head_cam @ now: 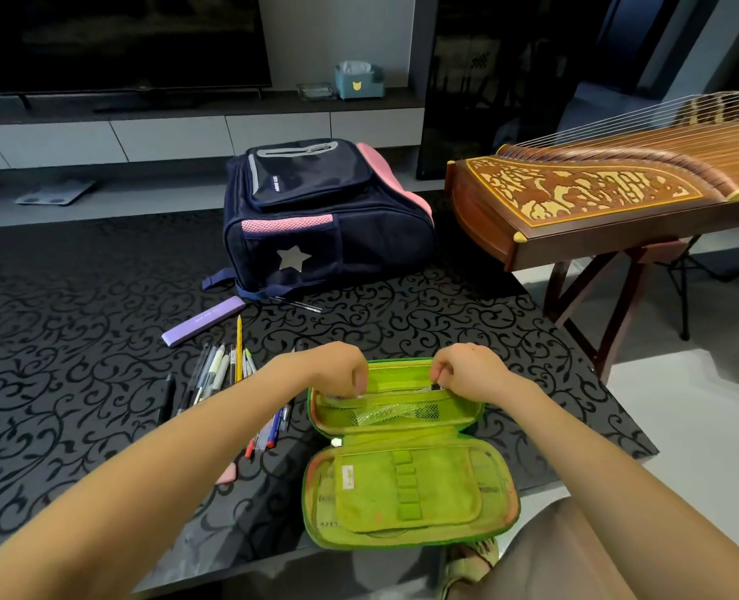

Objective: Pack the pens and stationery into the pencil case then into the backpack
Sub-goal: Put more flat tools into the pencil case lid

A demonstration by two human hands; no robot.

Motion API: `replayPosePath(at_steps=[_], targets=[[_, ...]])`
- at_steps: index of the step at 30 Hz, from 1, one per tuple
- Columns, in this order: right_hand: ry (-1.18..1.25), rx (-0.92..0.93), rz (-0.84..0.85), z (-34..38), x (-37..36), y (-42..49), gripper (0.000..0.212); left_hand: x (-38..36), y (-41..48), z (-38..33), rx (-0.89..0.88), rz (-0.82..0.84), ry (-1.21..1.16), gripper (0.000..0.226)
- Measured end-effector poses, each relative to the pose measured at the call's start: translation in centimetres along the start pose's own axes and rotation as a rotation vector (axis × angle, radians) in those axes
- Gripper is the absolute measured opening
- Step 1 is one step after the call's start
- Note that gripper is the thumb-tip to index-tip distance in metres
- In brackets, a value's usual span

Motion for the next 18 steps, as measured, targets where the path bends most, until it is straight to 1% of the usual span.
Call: replayPosePath(at_steps=[1,4,5,6,8,11,13,15,16,18], targets=[[0.002,0.006,-0.006,-0.1,-0.1,0.1,0.024,-0.2,0.2,-0.3,0.005,0.005,-0.020,0.019],[0.002,0.036,0.009,0.0,-0.2,0.4,0.014,-1.2,0.7,-0.7,0.017,0.027,-0.065,0.036],[-0.009,0.037,0.020,0.1,-0.2,0.4,0.020,-1.4,0.7,-0.7,0.007,0.041,-0.070,0.037],[-0.026,0.040,0.031,0.1,-0.4,0.4,0.026,-1.5,0.7,-0.7,-0.011,0.059,-0.064,0.036],[-0.078,0.058,0.049,0.3,-0.7,0.5,0.031,-1.5,0.3,-0.7,-0.034,0.085,-0.041,0.031],[-0.093,0.050,0.114,-0.1,-1.3,0.6,0.032,-1.4,0.2,-0.7,-0.028,0.033,0.001,0.022],[-0.027,0.023,0.131,-0.5,-1.5,0.7,0.040,-1.5,0.2,-0.7,-0.012,0.005,0.029,0.019],[0.019,0.005,0.100,-0.7,-1.4,0.8,0.049,-1.8,0.4,-0.7,0.004,-0.014,0.024,0.012],[0.029,-0.003,0.074,-0.6,-1.3,0.8,0.049,-1.9,0.4,-0.7,0.013,-0.040,0.013,0.007],[0.041,-0.017,0.020,-0.6,-0.9,0.6,0.043,-1.6,0.0,-0.5,0.037,-0.110,-0.015,0.012]])
Point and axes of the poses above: each hand's wrist, its own y-axis towards the middle knuckle, its own x-axis out of the back of the hand, z = x × y, the point moved 5 cm from there along y, towards the middle knuckle, and after that the axes turned 5 degrees about y, right-handed, at the moved point
